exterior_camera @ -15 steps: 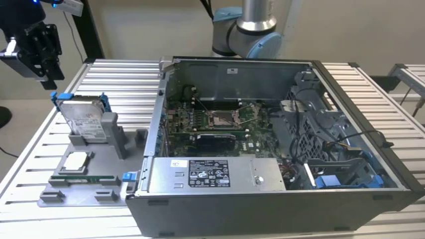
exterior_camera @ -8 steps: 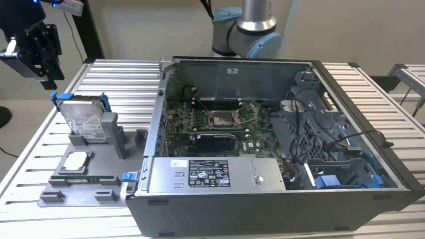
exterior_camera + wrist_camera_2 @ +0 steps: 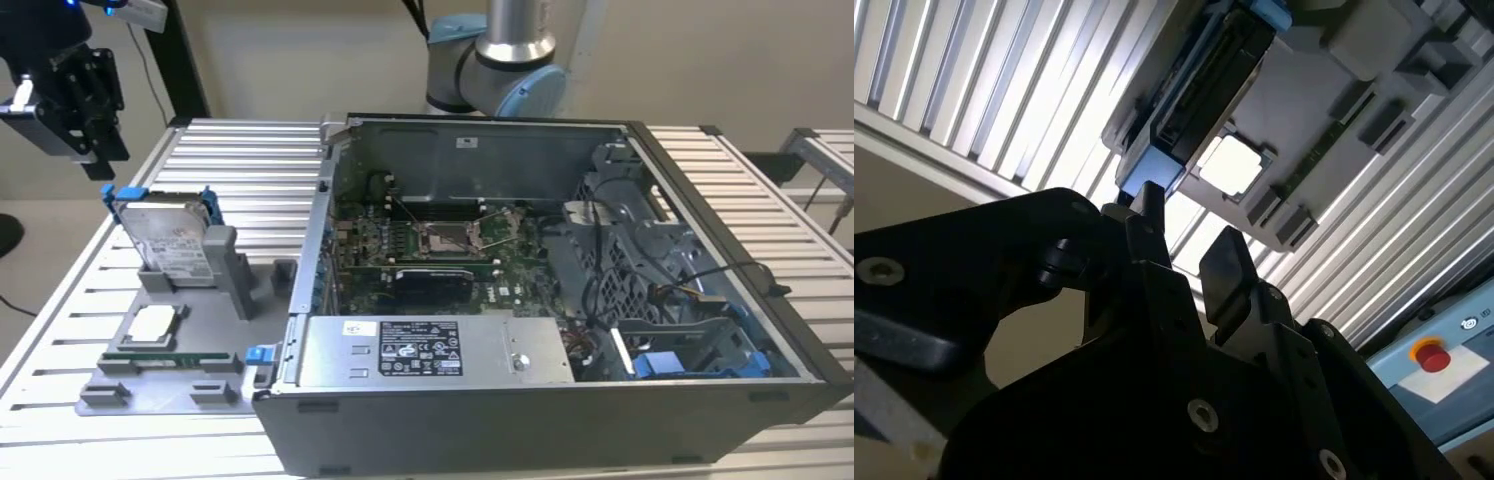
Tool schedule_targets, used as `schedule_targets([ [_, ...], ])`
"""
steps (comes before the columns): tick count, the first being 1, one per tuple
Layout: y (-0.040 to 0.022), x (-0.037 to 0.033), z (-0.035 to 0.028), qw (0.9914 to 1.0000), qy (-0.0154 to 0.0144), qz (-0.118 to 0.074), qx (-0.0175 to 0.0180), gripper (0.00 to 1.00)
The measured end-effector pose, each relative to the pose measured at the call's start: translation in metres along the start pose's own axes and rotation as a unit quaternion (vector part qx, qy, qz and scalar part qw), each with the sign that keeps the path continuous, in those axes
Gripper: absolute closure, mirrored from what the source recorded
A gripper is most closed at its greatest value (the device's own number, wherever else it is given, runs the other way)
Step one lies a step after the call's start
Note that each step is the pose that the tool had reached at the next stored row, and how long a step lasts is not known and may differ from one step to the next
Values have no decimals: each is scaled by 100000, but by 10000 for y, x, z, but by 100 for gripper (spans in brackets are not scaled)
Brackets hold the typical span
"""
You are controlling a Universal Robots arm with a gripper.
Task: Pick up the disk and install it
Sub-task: 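Pick up the disk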
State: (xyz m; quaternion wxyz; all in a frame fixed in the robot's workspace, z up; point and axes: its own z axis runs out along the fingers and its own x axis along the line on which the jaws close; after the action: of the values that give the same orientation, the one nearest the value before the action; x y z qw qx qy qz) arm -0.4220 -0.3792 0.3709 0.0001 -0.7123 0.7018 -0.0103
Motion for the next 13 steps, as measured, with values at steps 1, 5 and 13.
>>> schedule_targets([
  [1,0,0,0,100000,-1,-28,0,100],
  [5,1,-9,20,100000,60,-42,-2,100],
  [13,1,-40,107,100000,64,-27,-8,100],
])
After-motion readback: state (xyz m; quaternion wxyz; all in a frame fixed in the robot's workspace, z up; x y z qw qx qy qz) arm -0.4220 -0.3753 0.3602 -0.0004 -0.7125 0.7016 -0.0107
